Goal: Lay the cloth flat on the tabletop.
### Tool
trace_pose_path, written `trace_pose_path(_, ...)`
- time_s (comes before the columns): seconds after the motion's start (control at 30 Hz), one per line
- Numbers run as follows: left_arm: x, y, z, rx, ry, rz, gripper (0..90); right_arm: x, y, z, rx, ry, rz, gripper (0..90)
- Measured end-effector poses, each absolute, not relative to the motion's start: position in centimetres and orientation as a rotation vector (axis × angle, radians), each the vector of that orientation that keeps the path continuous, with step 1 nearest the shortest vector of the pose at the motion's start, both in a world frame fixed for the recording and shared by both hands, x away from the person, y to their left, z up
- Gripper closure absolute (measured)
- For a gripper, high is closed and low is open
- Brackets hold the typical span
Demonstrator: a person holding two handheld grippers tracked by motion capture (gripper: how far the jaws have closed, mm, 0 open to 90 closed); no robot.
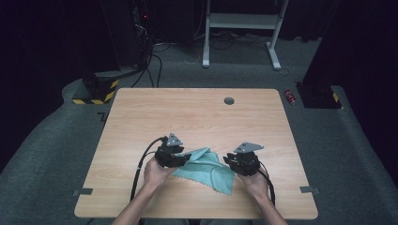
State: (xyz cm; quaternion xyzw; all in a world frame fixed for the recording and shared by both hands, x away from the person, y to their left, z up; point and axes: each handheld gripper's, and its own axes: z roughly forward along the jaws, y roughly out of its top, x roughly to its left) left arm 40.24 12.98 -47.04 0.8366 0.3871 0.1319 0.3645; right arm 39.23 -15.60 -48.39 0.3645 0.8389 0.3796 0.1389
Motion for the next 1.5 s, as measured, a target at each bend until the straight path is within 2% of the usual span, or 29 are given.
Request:
trace_pose_path(0.27,42.2,11.5,-48.7,2.197,1.051,0.240,53.3,41.8,-12.8,-50.2,1.123,2.501,1.031,60.6)
trace_pose_path(0.37,42.1,11.1,-49.0,2.228,1.030,0.239,58.7,42.3,-12.3,-50.7,1.135,2.518,1.004,61.3)
trace_pose_path(0.43,42.0,10.9,-49.1,2.237,1.016,0.234,66.1,42.4,-12.0,-51.0,1.129,2.527,0.984,66.0)
trace_pose_path(0.6,41.8,10.7,-49.2,2.274,0.983,0.233,83.3,42.3,-11.5,-51.0,1.062,2.549,0.937,86.5)
trace_pose_path(0.67,41.7,10.7,-49.1,2.275,0.978,0.241,87.6,42.1,-11.5,-50.9,1.045,2.554,0.931,89.0)
trace_pose_path(1.1,41.3,12.3,-46.6,2.156,0.950,0.346,89.4,40.9,-13.4,-46.6,0.962,2.410,1.023,89.8)
trace_pose_path(1.3,42.0,11.7,-44.7,2.141,0.905,0.414,89.3,41.0,-13.9,-44.8,0.936,2.354,1.015,89.7)
trace_pose_path(1.5,43.4,11.0,-44.6,2.144,0.904,0.450,89.0,42.2,-13.8,-44.0,0.928,2.331,0.952,89.5)
